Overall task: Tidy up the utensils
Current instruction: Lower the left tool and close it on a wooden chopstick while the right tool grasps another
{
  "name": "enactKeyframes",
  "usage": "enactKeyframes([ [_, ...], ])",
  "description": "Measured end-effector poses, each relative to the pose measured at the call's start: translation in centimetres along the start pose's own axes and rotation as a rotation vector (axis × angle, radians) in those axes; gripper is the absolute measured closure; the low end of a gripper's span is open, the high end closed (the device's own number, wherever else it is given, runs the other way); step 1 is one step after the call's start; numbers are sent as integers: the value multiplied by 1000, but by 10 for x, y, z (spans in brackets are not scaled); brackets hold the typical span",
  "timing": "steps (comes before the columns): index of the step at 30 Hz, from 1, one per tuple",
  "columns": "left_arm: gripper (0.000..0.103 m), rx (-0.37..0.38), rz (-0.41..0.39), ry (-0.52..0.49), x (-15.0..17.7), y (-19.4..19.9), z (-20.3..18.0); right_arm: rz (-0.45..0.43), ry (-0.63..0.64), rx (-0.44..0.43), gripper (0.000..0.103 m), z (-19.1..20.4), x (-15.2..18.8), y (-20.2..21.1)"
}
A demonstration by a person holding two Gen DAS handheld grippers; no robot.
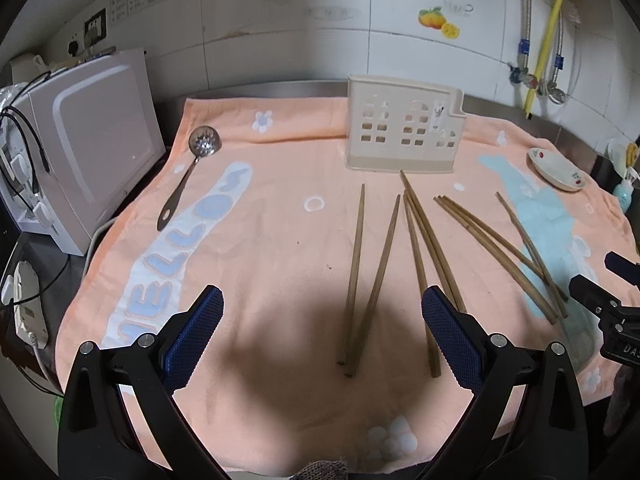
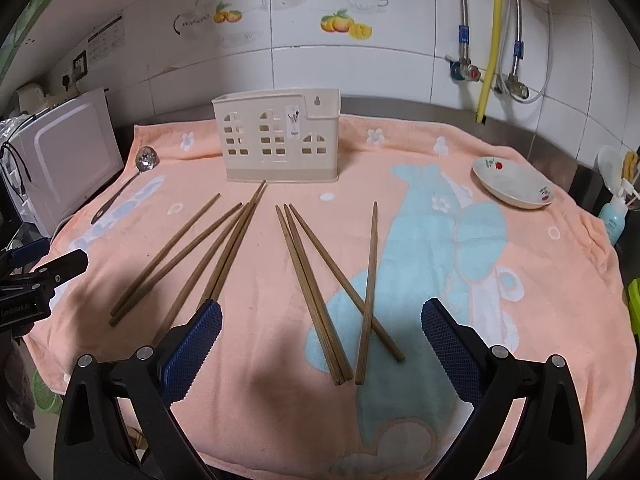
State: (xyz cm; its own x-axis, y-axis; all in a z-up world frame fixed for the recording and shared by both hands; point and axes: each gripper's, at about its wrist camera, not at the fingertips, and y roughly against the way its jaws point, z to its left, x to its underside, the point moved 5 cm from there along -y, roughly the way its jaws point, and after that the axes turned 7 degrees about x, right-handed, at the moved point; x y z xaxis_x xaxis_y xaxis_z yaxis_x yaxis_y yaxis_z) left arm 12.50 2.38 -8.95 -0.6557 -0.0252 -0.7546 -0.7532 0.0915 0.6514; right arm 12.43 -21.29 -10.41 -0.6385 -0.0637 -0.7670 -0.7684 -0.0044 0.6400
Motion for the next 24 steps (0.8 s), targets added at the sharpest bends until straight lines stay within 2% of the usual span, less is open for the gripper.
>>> enactKeyframes([
  [17, 5, 5, 106, 39, -4, -52, 15, 72, -16, 7, 6, -5, -2, -42],
  [24, 6, 19, 128, 48, -8, -67, 17, 76, -24, 13, 8, -10, -8, -53],
])
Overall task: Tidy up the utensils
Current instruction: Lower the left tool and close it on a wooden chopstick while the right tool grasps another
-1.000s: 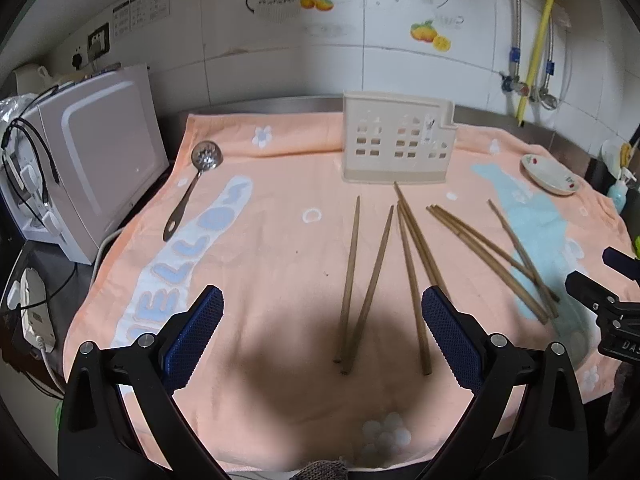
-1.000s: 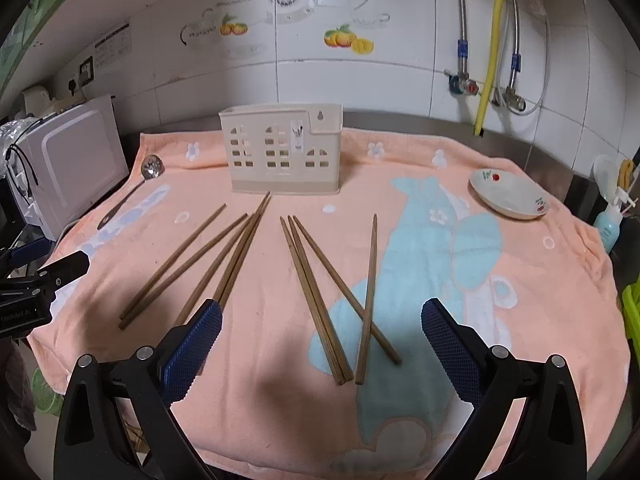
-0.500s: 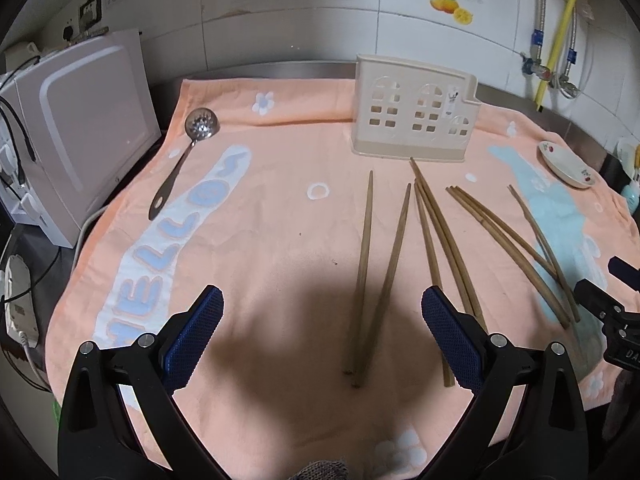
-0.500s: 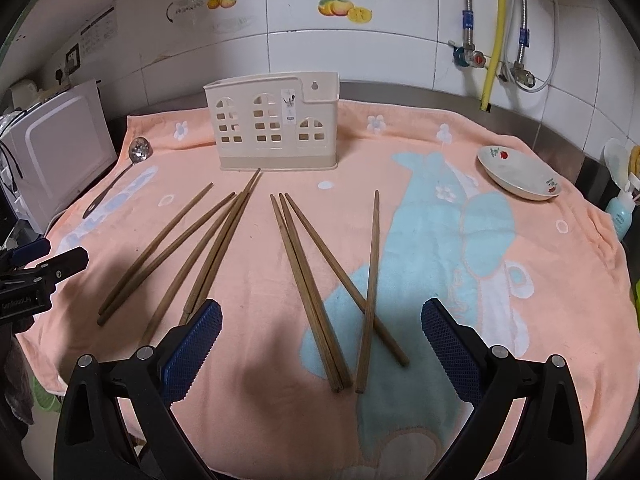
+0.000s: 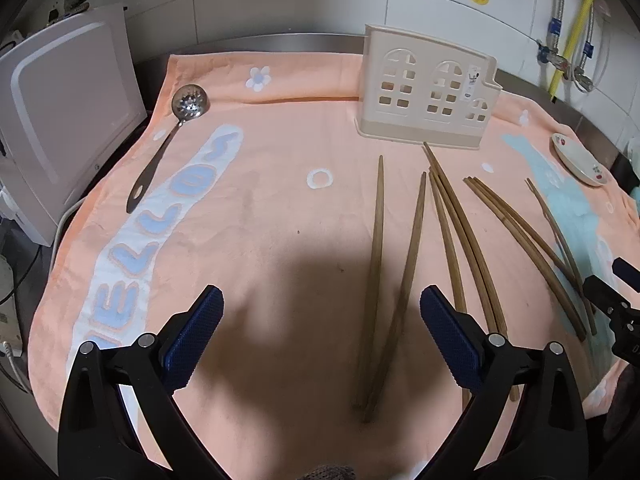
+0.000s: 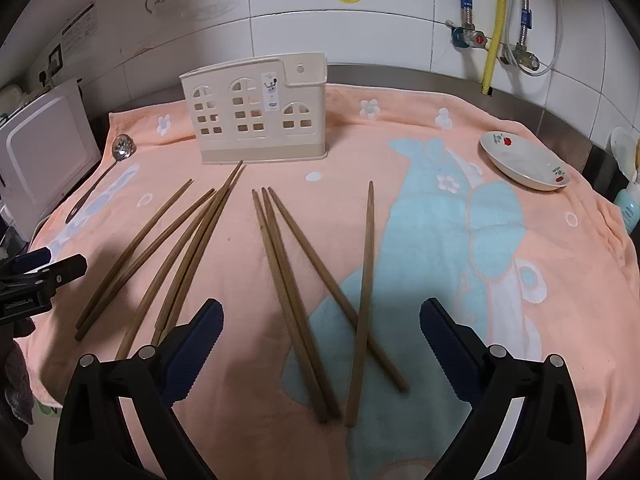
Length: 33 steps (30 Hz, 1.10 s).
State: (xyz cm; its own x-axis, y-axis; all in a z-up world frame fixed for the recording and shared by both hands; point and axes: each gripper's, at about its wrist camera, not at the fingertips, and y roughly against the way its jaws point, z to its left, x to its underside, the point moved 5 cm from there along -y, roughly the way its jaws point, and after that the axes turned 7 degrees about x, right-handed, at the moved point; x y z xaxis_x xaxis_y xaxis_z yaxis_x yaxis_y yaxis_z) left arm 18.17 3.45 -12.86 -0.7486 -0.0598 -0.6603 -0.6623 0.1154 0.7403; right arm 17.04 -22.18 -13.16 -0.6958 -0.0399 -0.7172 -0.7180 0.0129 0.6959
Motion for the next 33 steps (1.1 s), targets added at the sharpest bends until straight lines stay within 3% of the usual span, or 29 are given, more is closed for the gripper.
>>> enactKeyframes([
  [7, 22, 23, 9, -10, -7, -12, -3, 19, -21, -6, 26, -7, -2, -11],
  [11, 39, 46, 23, -11, -9, -19, -6, 24, -34, -7, 33, -11, -3, -15],
  [16, 54, 75, 39, -30, -8, -27, -14, 26, -61, -15, 47, -17, -5, -18],
  [20, 63, 90, 60, -34, -7, -34, -17, 17, -66, -8, 51, -21, -8, -17],
  [33, 67, 98, 97, -52, -5, -47, -18, 57, -64, -9, 73, -28, -1, -28],
])
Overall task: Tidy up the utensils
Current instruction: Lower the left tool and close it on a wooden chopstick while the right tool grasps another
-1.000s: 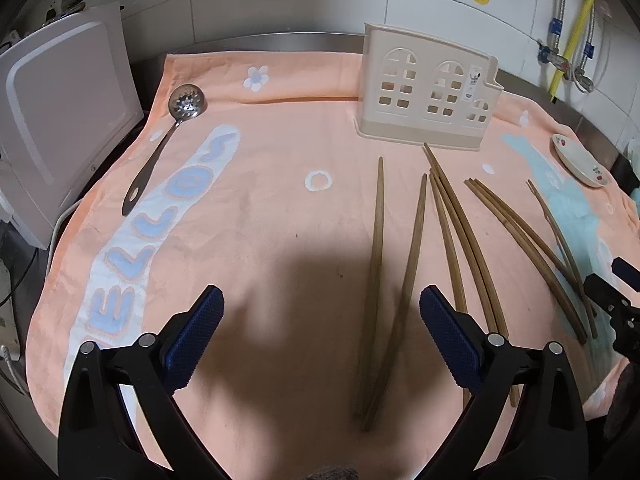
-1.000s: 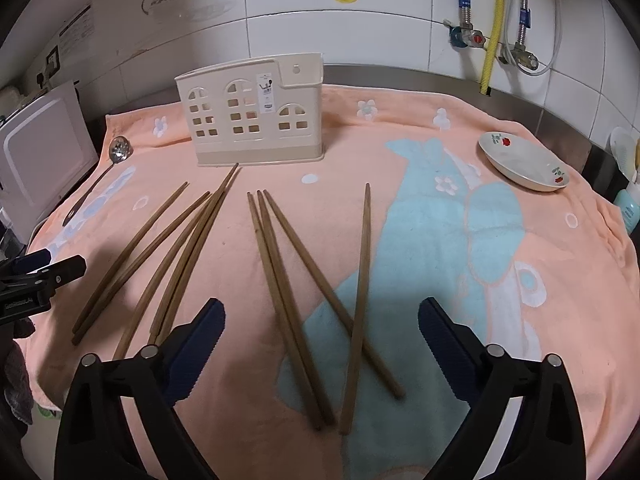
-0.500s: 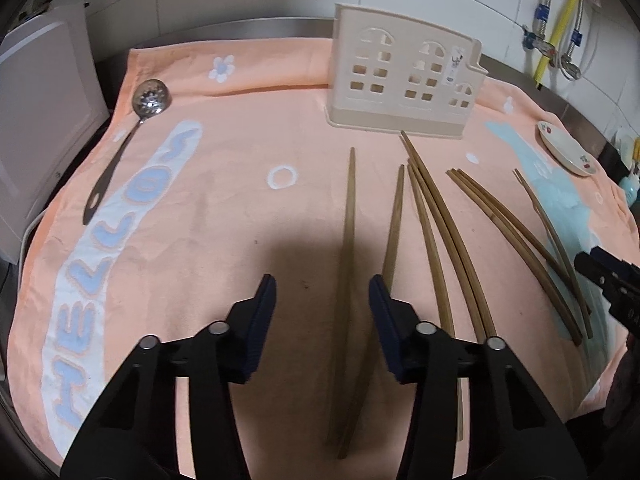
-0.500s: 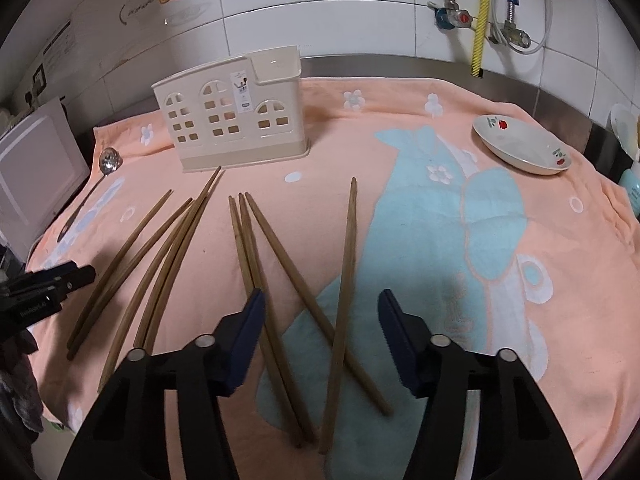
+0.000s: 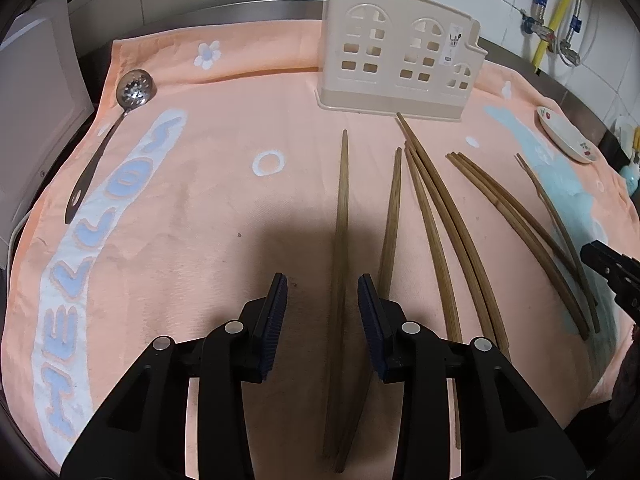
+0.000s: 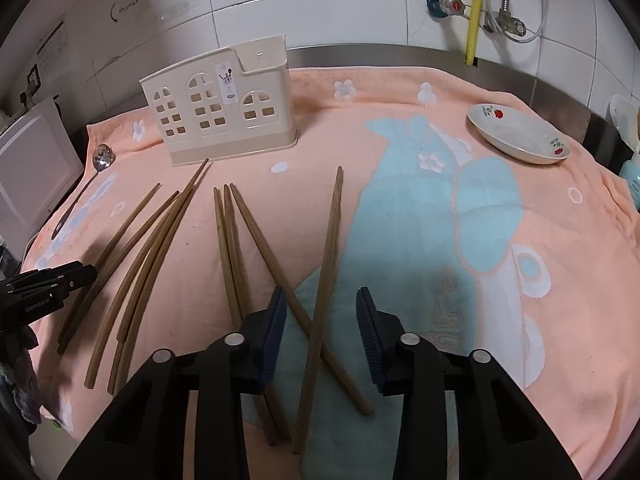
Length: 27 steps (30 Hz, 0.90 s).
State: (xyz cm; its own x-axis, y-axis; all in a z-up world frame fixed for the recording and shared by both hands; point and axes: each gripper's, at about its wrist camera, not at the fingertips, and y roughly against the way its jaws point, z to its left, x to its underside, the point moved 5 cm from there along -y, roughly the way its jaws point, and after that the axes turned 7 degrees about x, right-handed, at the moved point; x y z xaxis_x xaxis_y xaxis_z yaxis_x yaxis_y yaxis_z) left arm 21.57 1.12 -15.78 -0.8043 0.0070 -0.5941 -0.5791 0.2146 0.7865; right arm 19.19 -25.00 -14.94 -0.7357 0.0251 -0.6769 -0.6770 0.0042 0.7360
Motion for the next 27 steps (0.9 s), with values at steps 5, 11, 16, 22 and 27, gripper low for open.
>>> enactKeyframes([
  [5, 75, 6, 8, 3, 2, -3, 2, 10, 1, 2, 82, 1, 1, -6],
  [11, 81, 22, 4, 10, 1, -3, 5, 28, -6, 0, 90, 3, 3, -14],
  [16, 81, 40, 4, 22, -1, -4, 5, 35, -16, 2, 94, 2, 3, -18],
  [22, 81, 59, 6, 17, -2, -6, 1, 41, -24, 5, 95, -1, 4, -23],
  [27, 81, 57, 6, 22, -3, -8, 0, 36, -27, 0, 95, -1, 5, -23],
])
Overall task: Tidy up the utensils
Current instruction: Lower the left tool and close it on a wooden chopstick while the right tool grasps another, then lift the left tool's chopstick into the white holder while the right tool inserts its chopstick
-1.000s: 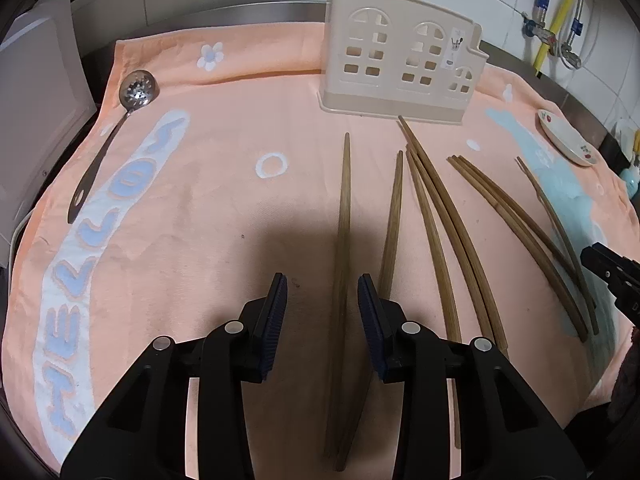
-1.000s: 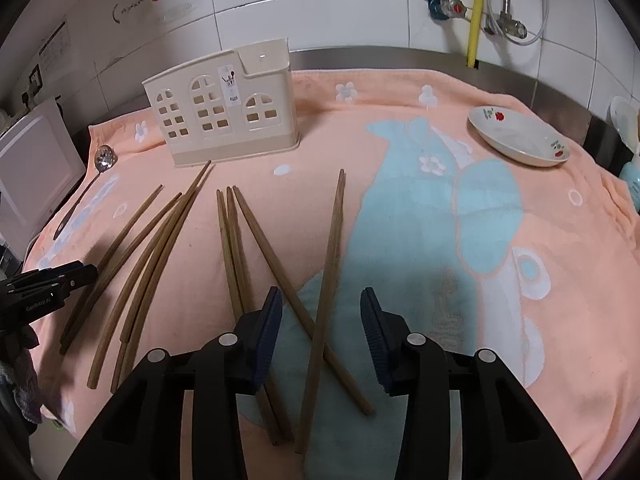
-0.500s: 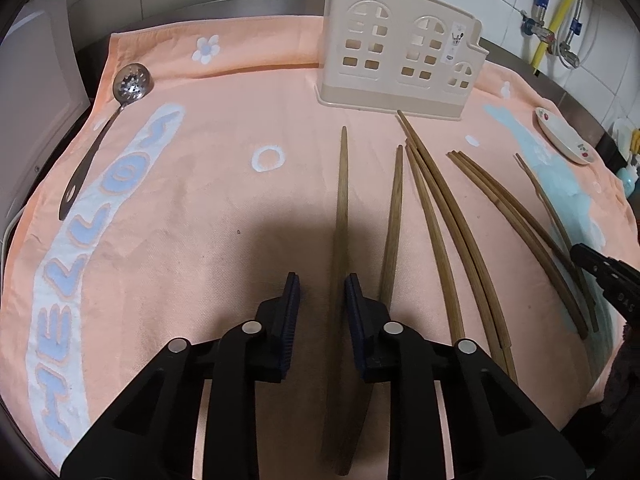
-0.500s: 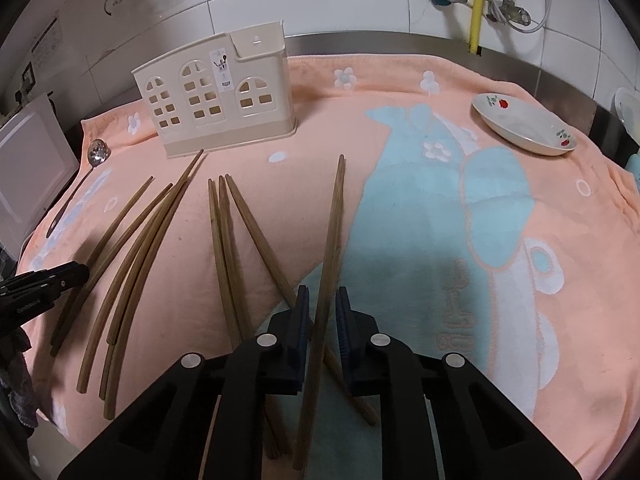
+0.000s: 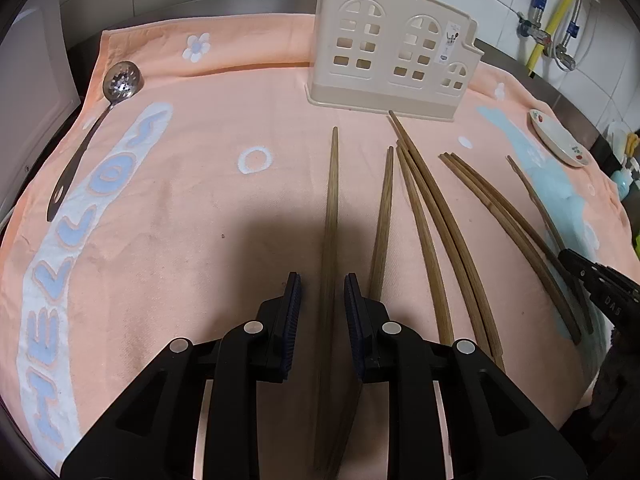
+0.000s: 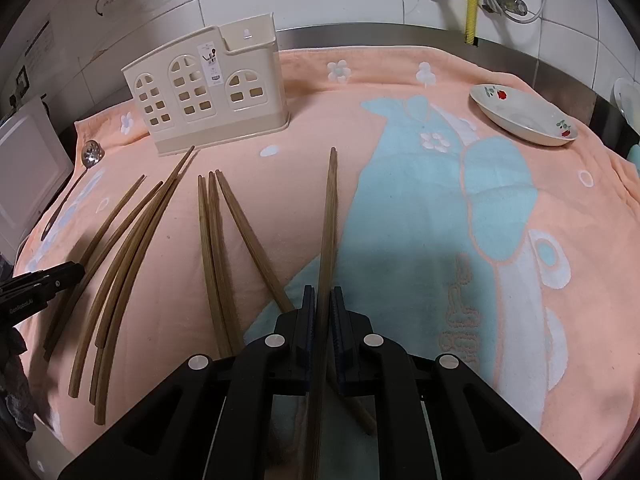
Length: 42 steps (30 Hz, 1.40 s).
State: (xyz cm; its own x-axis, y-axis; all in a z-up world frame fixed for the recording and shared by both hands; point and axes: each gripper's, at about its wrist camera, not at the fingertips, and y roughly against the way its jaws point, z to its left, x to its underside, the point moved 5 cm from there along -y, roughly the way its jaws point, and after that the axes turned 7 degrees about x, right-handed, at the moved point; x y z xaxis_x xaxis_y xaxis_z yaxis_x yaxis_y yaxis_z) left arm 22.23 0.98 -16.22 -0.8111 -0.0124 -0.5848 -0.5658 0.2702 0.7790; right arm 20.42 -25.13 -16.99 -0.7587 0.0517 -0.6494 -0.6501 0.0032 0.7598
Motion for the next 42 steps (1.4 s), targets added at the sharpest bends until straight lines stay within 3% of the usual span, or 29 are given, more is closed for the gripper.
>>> enactKeyframes([
  [7, 81, -6, -10, -8, 2, 0, -3, -7, 0, 0, 96, 0, -1, 0],
  [13, 92, -17, -24, -8, 2, 4, 0, -32, 9, 10, 96, -1, -3, 9],
  [22, 94, -12, -23, -53, 5, 1, -3, -53, 22, 11, 96, -1, -7, 18],
  [30, 97, 36, -102, -74, -15, 34, -11, -146, 99, -5, 96, 12, -36, 50],
  [42, 98, 108, -221, -113, -54, 77, -24, -249, 195, -96, 96, 39, -100, 89],
])
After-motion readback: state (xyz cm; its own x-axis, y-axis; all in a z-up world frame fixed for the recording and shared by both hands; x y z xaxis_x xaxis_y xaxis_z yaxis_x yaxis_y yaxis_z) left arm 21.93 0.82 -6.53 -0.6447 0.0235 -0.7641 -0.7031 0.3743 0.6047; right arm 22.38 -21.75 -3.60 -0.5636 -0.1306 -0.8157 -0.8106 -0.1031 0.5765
